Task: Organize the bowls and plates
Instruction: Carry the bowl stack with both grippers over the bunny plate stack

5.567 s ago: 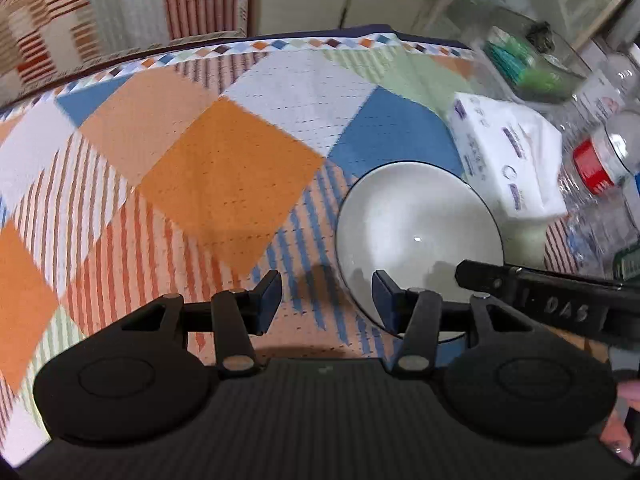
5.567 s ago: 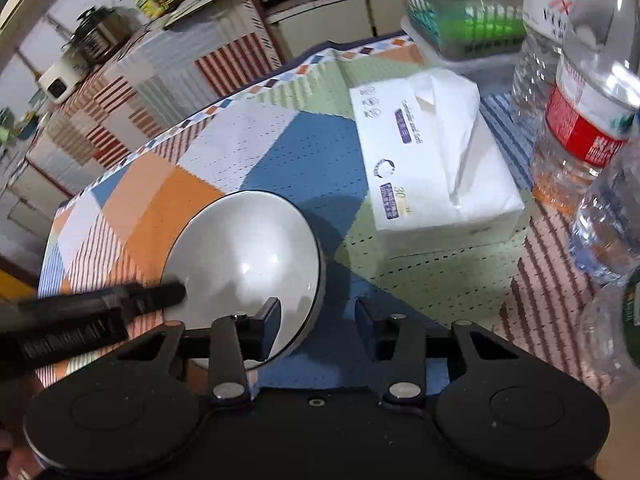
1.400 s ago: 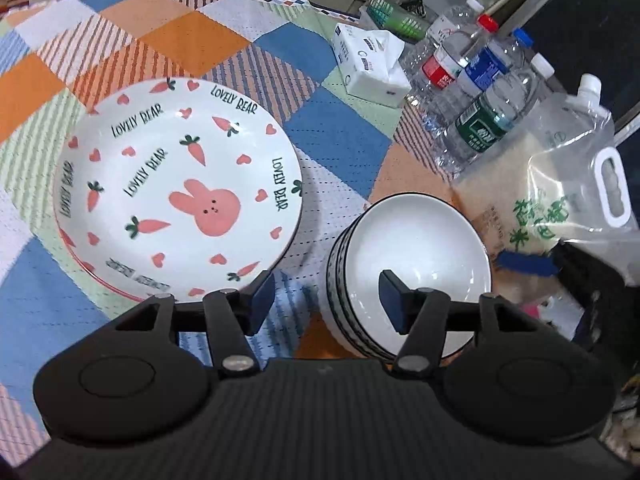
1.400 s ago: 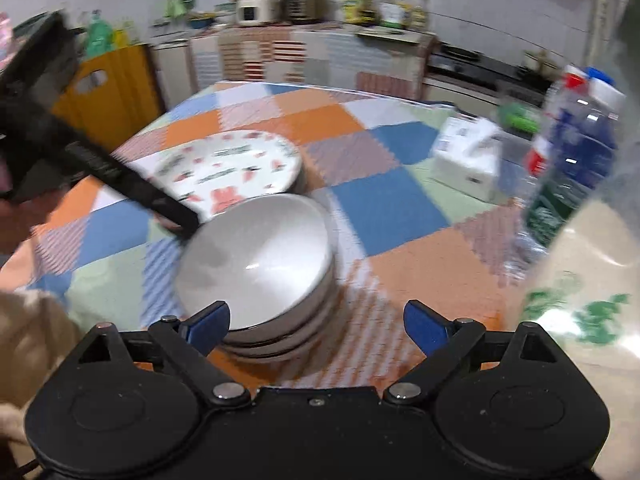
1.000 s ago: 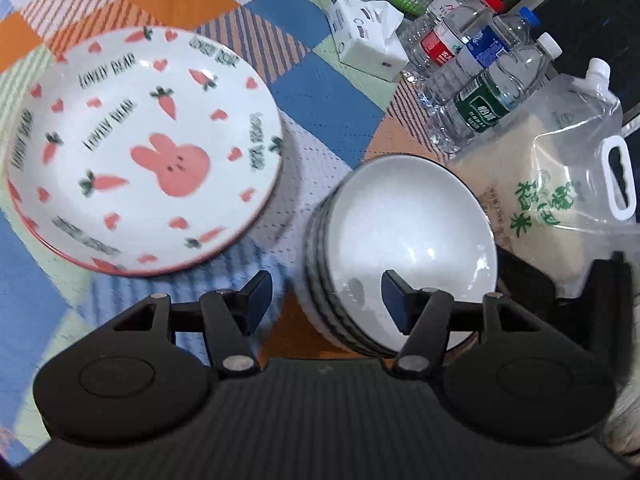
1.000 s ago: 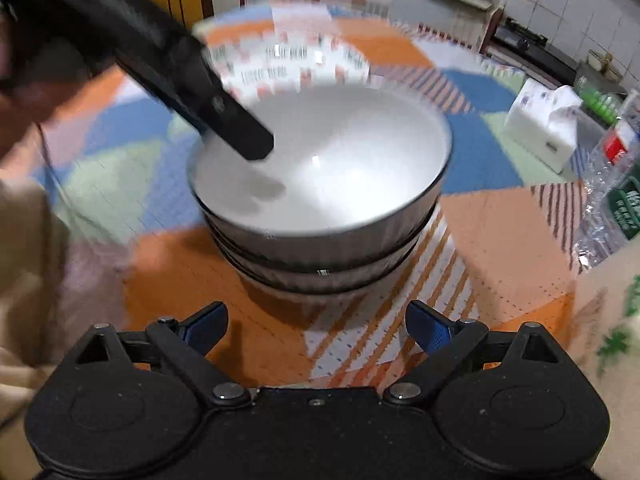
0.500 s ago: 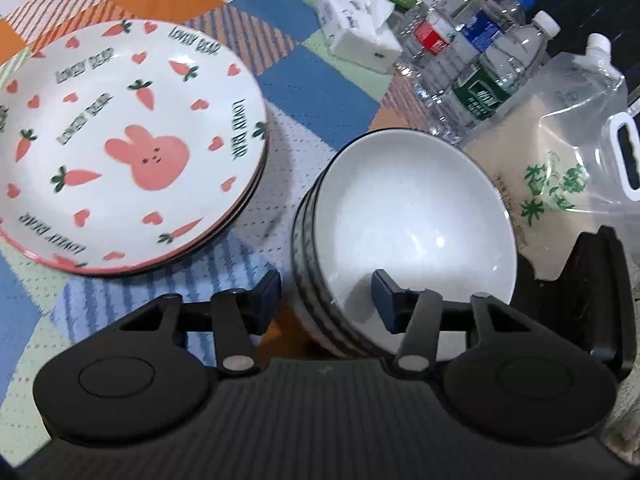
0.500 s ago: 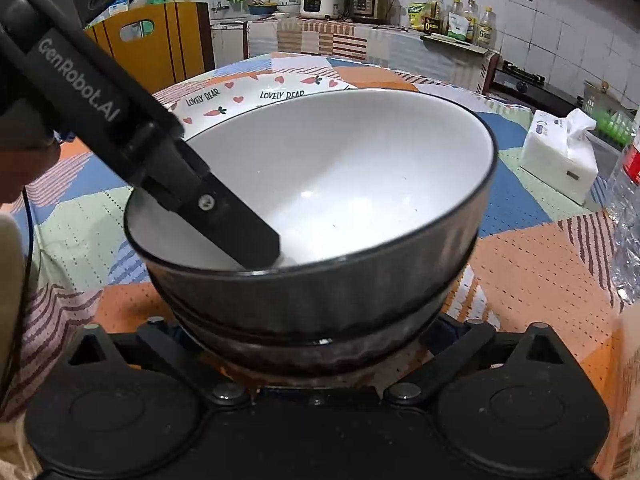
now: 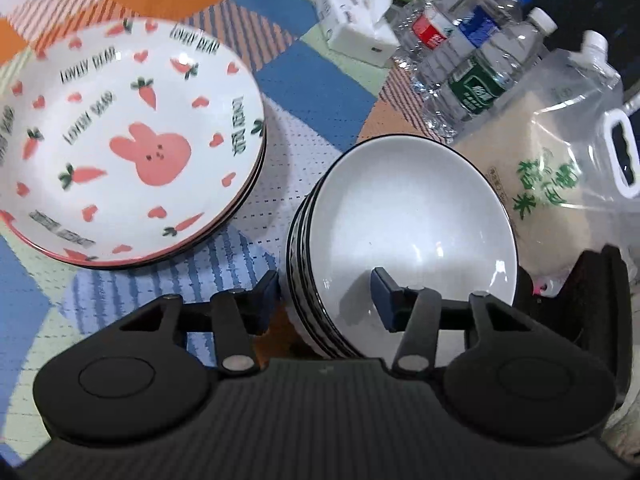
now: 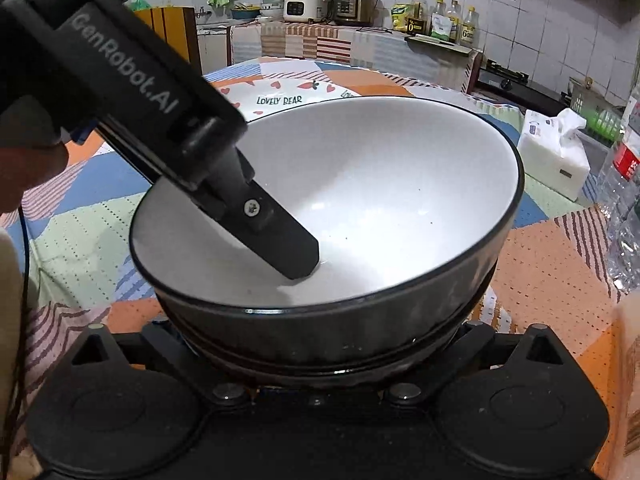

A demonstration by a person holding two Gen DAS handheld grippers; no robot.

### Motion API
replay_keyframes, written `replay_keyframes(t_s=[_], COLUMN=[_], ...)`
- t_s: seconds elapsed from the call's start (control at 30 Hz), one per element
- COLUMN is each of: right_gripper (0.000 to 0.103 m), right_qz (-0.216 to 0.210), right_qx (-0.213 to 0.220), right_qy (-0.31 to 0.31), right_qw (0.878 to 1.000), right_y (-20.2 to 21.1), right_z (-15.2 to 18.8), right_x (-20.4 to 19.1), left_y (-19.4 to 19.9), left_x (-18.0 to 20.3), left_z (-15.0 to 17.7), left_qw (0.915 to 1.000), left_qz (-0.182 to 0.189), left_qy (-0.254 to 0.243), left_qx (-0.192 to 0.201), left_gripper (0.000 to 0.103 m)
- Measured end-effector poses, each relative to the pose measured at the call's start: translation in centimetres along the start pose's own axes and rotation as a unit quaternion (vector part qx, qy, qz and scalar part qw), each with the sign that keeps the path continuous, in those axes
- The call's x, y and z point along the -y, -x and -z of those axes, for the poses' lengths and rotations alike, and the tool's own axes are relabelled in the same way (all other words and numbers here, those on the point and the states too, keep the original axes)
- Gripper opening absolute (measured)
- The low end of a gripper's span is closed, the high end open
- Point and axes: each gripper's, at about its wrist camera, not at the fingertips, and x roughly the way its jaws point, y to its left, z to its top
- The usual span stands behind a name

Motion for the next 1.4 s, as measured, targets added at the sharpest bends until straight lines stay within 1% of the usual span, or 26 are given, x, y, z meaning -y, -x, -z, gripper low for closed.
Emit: replay_keyframes(t_s=[0.07,0.23,0.4,0.6,0.73,0.87,0.97,1.17,1.3,1.4], right_gripper=[0.102,0.102,0.102,0.102,0.102,0.102,0.102,0.102,0.102,0.102], right_qz=[-0.005,-0.003,-0.011,-0.013,-0.027,-0.033,-0.042,-0.044,-0.042,-0.037], right_qx=[0.009,0.032,0.057,0.089,0.105,0.134,0.134,0.117,0.099,0.092], right_qy=[-0.003,0.007,-0.015,-0.013,-0.025,-0.025,-0.029,-0.011,-0.007,0.004], right_qw=[1.000,0.999,0.998,0.996,0.994,0.990,0.990,0.992,0.994,0.995], right_y=[0.6,2.3,4.0,4.5,3.1,1.3,-0.2,-3.3,-5.4,-6.4], right_z=[-0.4,-1.6,-3.1,-6.2,-9.0,-10.5,-11.4,-12.5,-13.2,-13.0], right_x=[-0.2,-1.8,-3.0,-4.2,-3.7,-4.0,-4.0,-4.6,-5.2,-5.8], left_y=[1.2,4.5,7.9,11.7,13.1,13.5,13.2,11.6,10.5,9.7], left_x=[0.4,0.7,0.8,-0.5,-2.1,-4.0,-5.4,-9.0,-11.2,-12.1], left_z=[0.0,-0.4,-1.3,-4.0,-6.1,-7.8,-8.7,-9.5,-9.2,-8.8], left_qw=[0.9999,0.9998,0.9991,0.9983,0.9982,0.9979,0.9974,0.9979,0.9978,0.9971], left_qz=[-0.004,-0.005,-0.008,-0.016,-0.024,-0.034,-0.043,-0.043,-0.037,-0.039], left_qy=[-0.012,-0.021,-0.037,-0.046,-0.034,-0.030,-0.035,-0.011,-0.013,-0.022], left_qx=[0.003,0.006,0.019,0.031,0.042,0.046,0.047,0.046,0.053,0.062], left_gripper=[0.048,0.048,0.048,0.048,0.048,0.048,0.048,0.048,0.048,0.048])
